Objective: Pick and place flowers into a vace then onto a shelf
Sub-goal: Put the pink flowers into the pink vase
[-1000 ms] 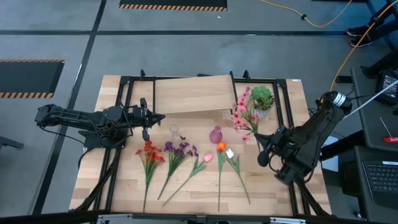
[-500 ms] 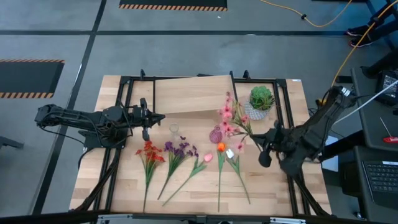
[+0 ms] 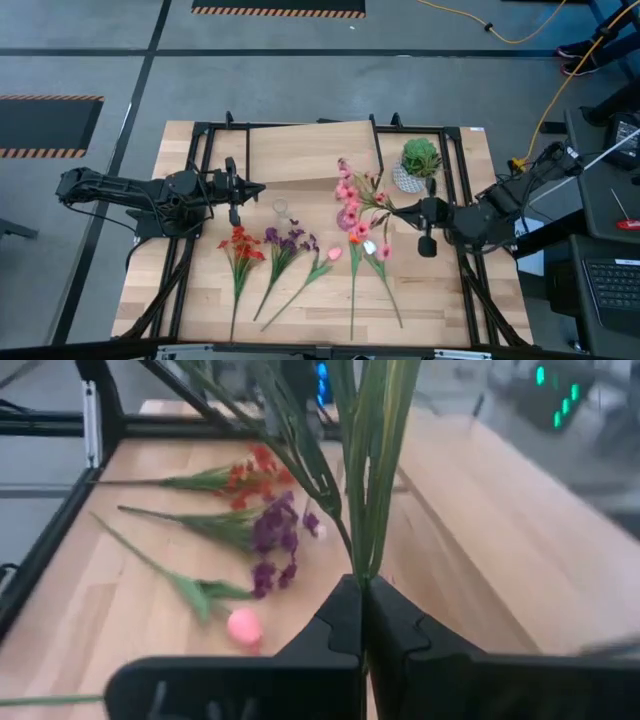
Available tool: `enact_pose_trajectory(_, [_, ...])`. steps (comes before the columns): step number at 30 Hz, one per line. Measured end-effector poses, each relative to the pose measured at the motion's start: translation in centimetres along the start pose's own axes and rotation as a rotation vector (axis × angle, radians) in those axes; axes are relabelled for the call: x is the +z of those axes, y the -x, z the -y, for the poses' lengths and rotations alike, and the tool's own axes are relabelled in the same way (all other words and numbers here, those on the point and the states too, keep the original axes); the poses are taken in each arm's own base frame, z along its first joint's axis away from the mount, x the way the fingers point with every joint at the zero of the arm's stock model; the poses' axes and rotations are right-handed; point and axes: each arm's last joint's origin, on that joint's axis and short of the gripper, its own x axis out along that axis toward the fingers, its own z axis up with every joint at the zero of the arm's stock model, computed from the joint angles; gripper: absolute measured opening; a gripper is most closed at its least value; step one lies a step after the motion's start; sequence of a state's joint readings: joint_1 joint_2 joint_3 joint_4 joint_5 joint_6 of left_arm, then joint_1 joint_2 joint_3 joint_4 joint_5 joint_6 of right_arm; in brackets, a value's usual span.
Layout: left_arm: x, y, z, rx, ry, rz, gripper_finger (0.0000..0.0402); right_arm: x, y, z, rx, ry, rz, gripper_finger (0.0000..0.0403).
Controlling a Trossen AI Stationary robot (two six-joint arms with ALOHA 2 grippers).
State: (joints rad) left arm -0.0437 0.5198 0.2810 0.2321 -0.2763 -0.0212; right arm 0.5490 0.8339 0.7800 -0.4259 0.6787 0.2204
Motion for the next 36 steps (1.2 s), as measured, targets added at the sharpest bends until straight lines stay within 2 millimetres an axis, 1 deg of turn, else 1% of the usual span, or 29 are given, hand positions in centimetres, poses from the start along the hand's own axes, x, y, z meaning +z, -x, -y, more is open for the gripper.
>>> enact_pose_trajectory(3, [0.0,0.0,0.0,0.018,0.0,0.003,0.0004,-1.1,-0.7,1.0,0.028,0.064,0.093,0.0])
enact_pose_trajectory(7, [0.0,0.0,-0.1,0.041,0.001,0.004,0.0004,-1.8,-0.7,2.6,0.058,0.089,0.255,0.0])
enact_pose_trajectory(11, [0.0,0.0,-0.1,0.045,0.001,0.004,0.0004,-2.9,-0.9,3.8,0.047,0.127,0.342,0.0])
enact_pose_trajectory(16, [0.0,0.0,-0.2,0.059,0.001,0.004,0.0004,-4.2,-1.6,4.7,0.054,0.179,0.437,0.0])
enact_pose_trajectory(20, [0.0,0.0,-0.3,0.114,-0.015,0.005,0.0004,-4.1,-1.9,5.6,0.06,0.179,0.47,0.0])
enact_pose_trajectory(25, [0.0,0.0,-0.4,0.149,-0.023,0.005,0.0004,-3.9,-2.0,6.4,0.155,0.175,0.51,0.0])
enact_pose_trajectory(27, [0.0,0.0,-0.4,0.149,-0.04,0.003,0.0004,-3.8,-2.2,6.7,0.153,0.174,0.518,0.0])
enact_pose_trajectory(31, [0.0,0.0,-0.4,0.149,-0.068,0.001,0.0004,-3.5,-3.0,7.0,0.126,0.143,0.538,0.0])
enact_pose_trajectory(36, [0.0,0.0,-0.4,0.148,-0.094,-0.002,0.0004,-3.1,-4.4,7.1,0.145,0.152,0.568,0.0])
